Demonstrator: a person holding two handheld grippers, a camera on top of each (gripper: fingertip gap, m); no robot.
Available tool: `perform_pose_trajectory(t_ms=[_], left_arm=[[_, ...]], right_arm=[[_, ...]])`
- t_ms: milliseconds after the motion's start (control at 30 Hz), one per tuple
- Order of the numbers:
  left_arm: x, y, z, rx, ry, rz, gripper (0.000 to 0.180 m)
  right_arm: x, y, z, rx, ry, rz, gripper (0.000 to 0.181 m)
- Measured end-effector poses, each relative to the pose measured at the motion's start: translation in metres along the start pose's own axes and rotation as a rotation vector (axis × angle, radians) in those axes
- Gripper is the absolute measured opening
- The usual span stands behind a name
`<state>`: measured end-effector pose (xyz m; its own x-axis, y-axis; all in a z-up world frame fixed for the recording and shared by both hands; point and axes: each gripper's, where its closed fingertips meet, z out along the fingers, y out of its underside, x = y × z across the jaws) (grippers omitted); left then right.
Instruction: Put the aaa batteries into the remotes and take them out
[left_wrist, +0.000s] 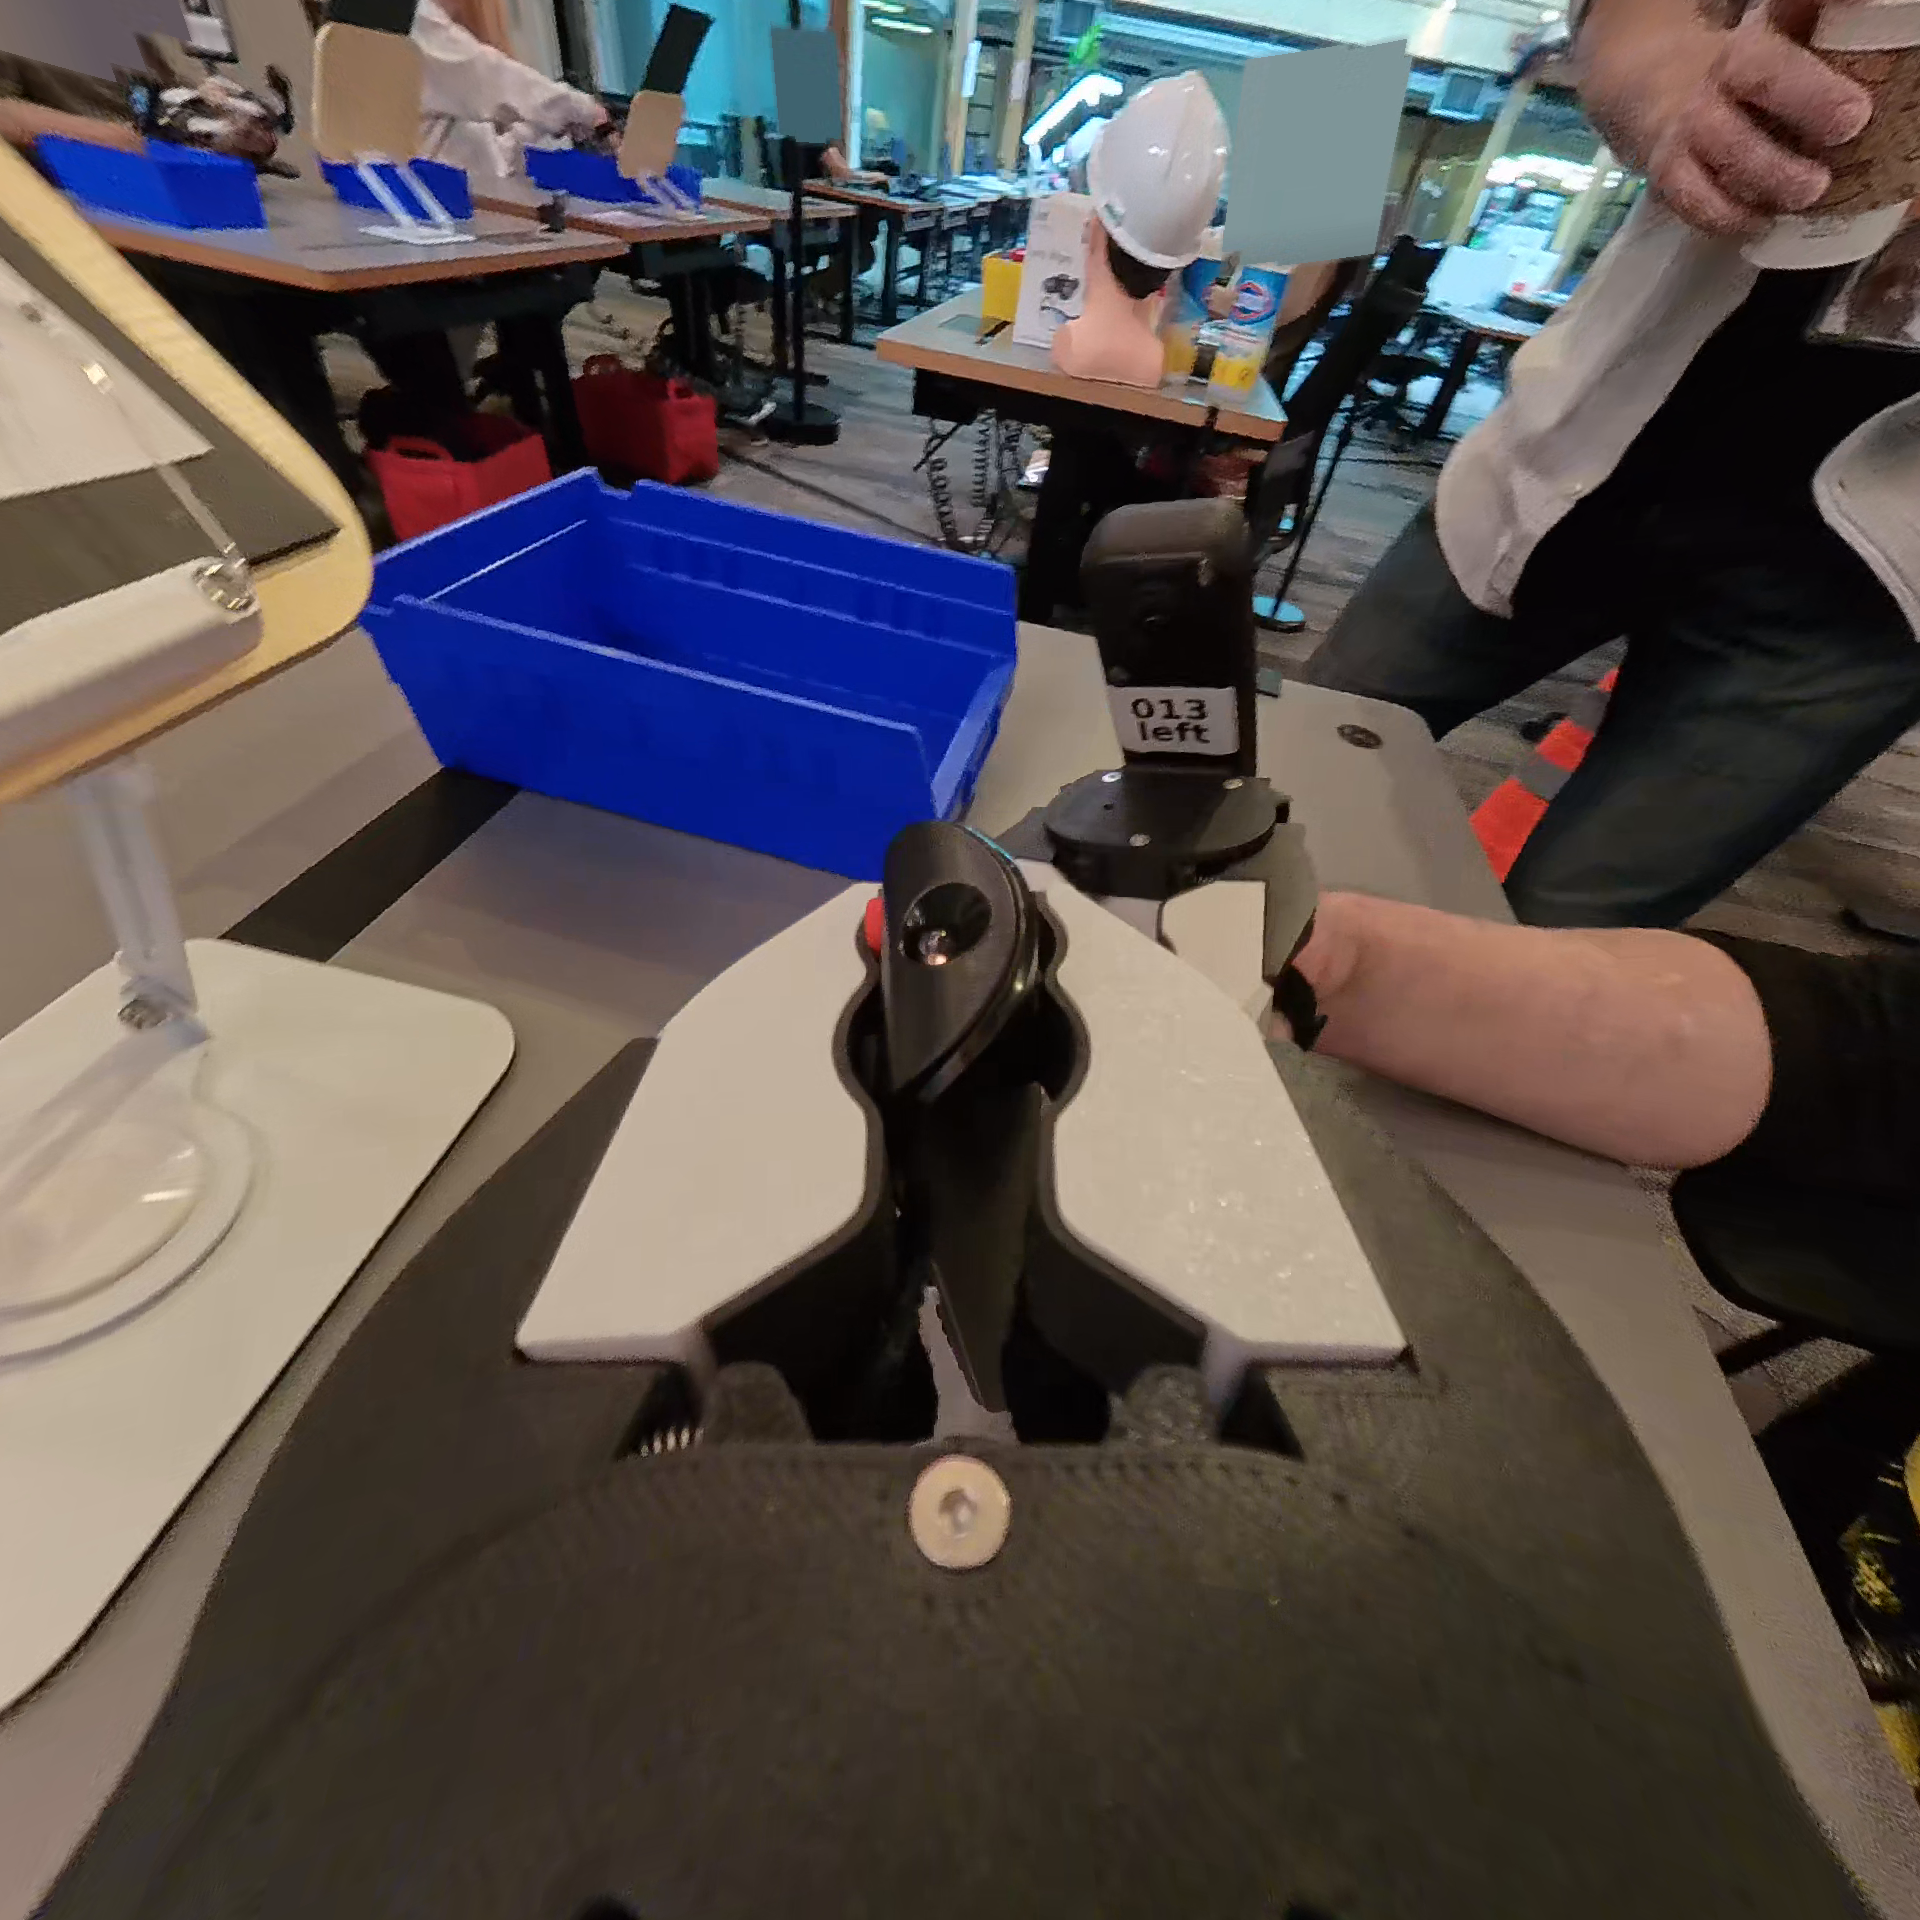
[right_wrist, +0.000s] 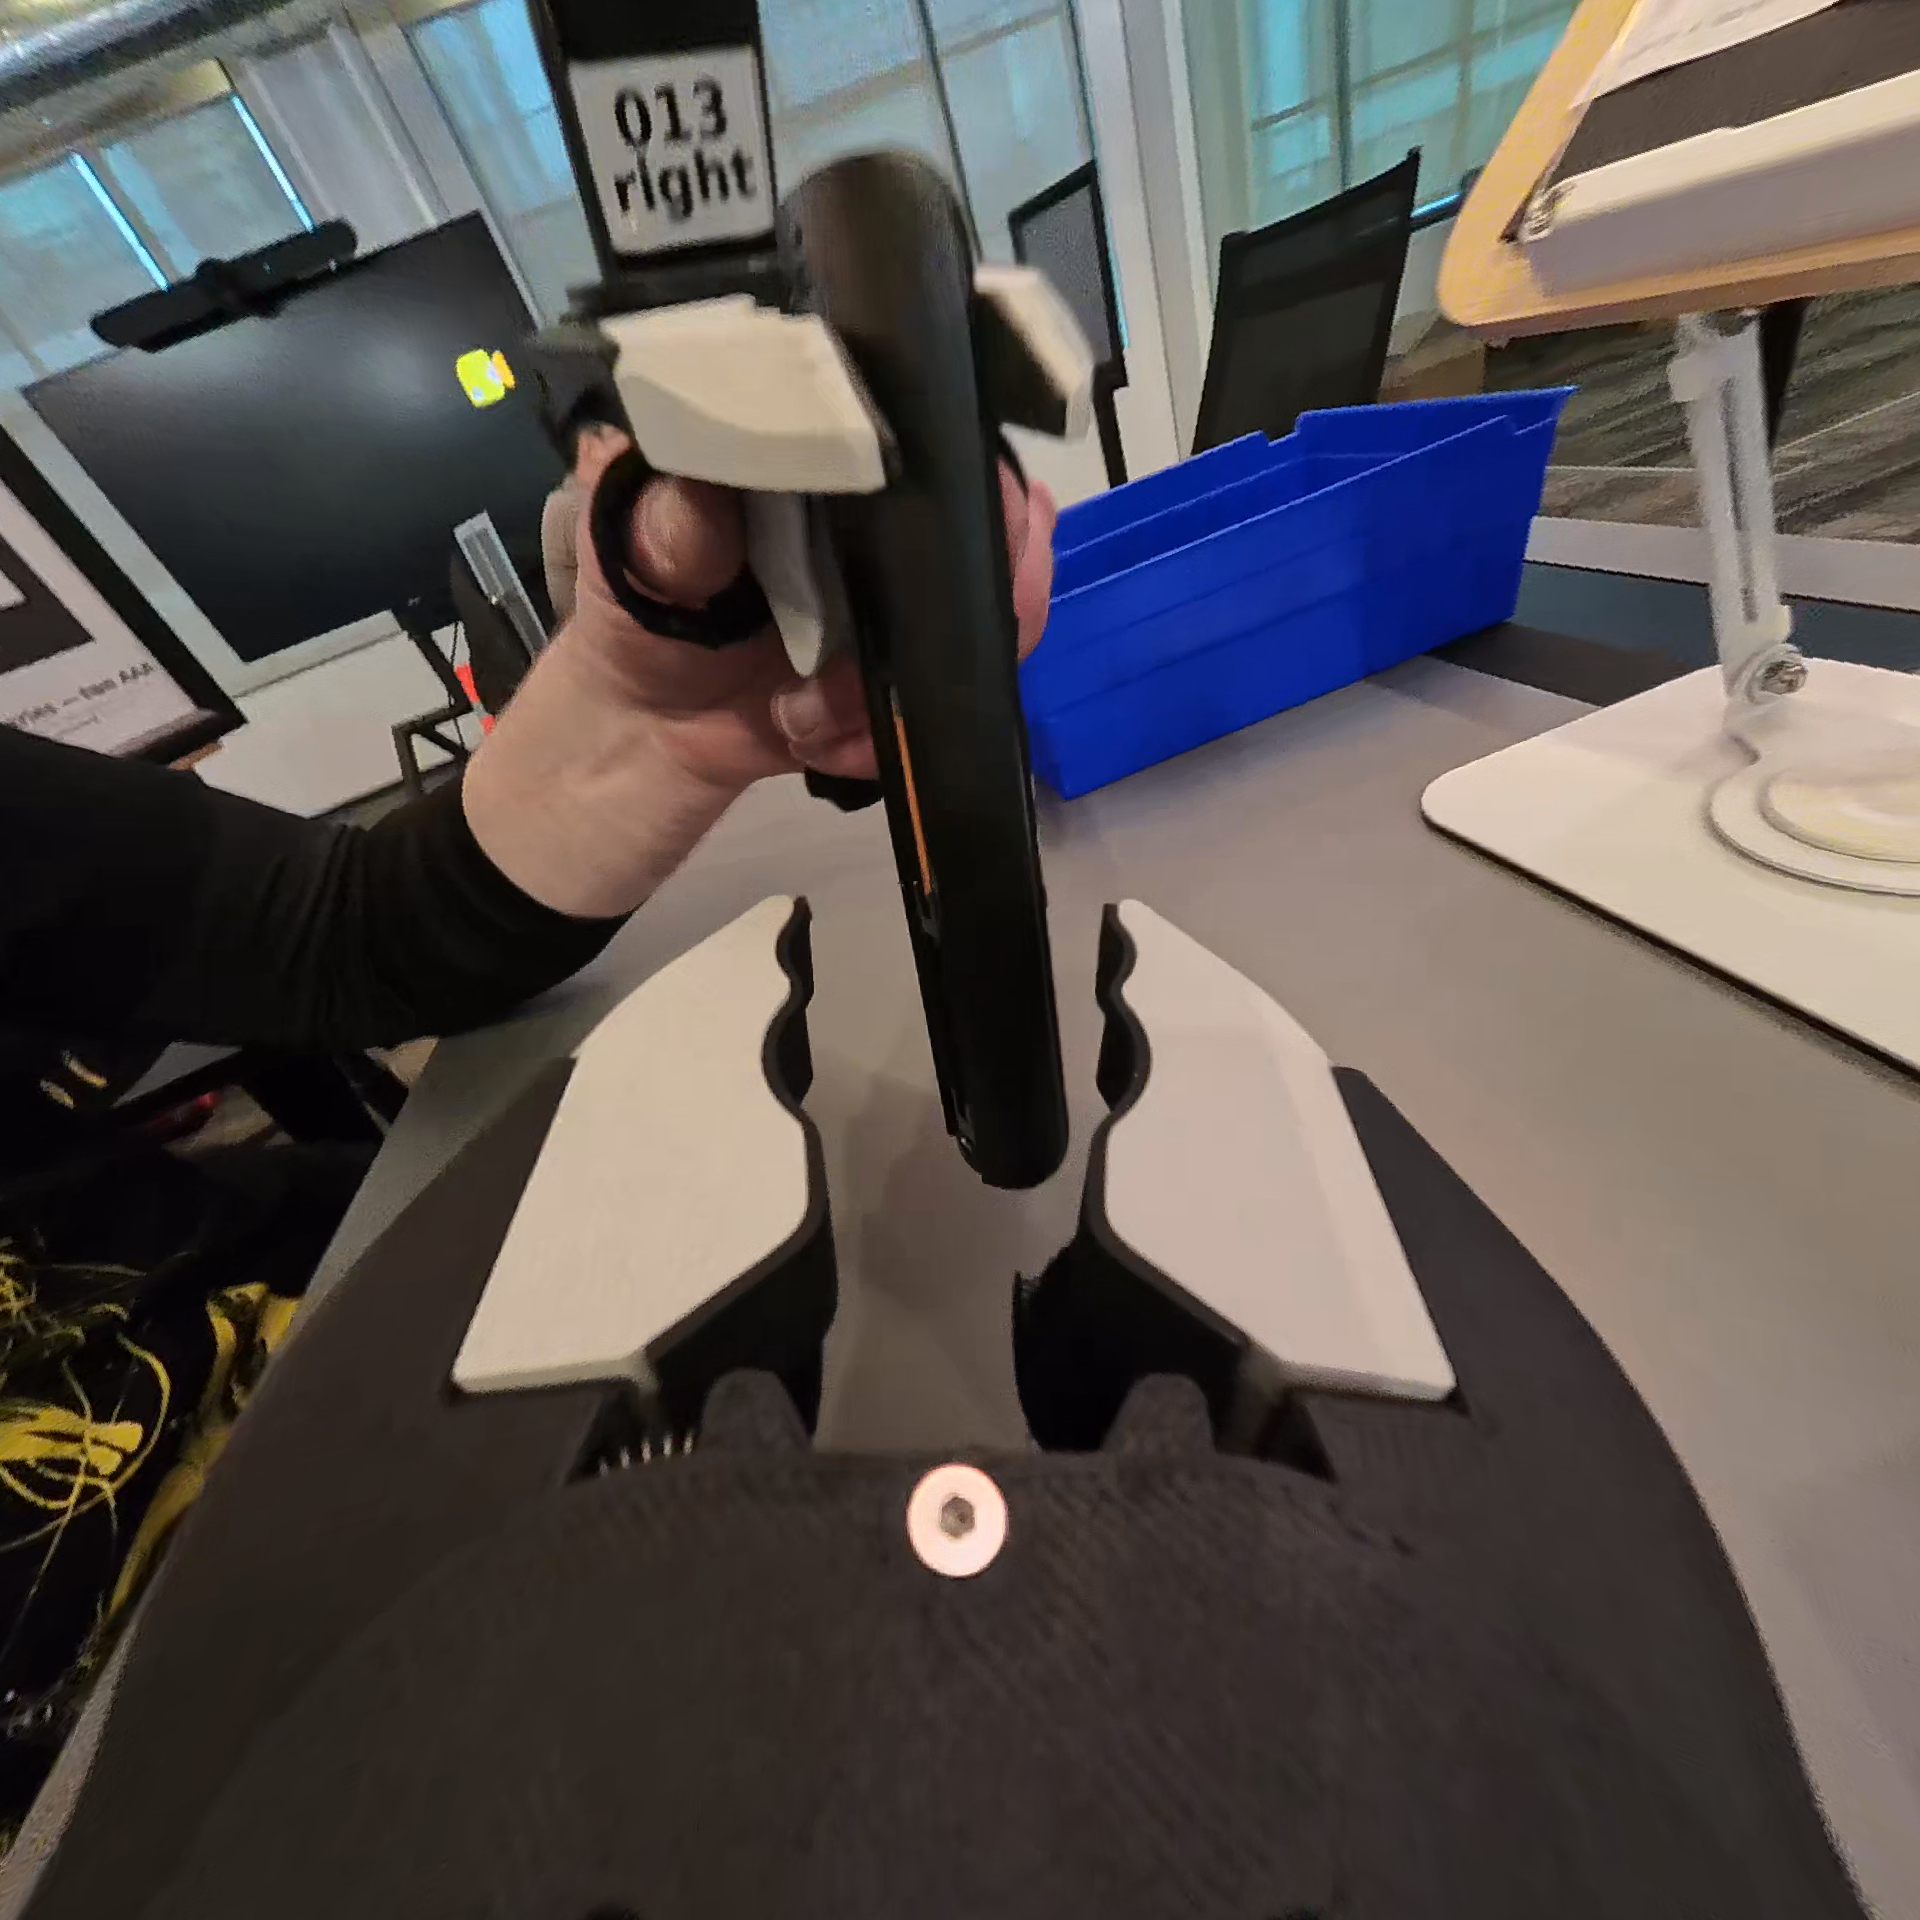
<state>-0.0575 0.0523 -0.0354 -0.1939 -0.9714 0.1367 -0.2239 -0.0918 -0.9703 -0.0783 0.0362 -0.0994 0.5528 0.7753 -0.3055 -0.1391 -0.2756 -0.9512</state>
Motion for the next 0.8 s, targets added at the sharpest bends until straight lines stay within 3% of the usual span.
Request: perform_pose_trajectory(t_ms=[433,800], left_arm=[[-0.057,0.026,-0.021,0.059,-0.152,-0.207,0.025],[-0.067,0.029,-0.023,0.067,-0.163,-0.229,0.025]], right_arm=[[0.009,-0.005,-0.005,0.048,0.043,0.017,0.051],[0.004,-0.006,-0.004,0.048,0.035,-0.017,0.049]])
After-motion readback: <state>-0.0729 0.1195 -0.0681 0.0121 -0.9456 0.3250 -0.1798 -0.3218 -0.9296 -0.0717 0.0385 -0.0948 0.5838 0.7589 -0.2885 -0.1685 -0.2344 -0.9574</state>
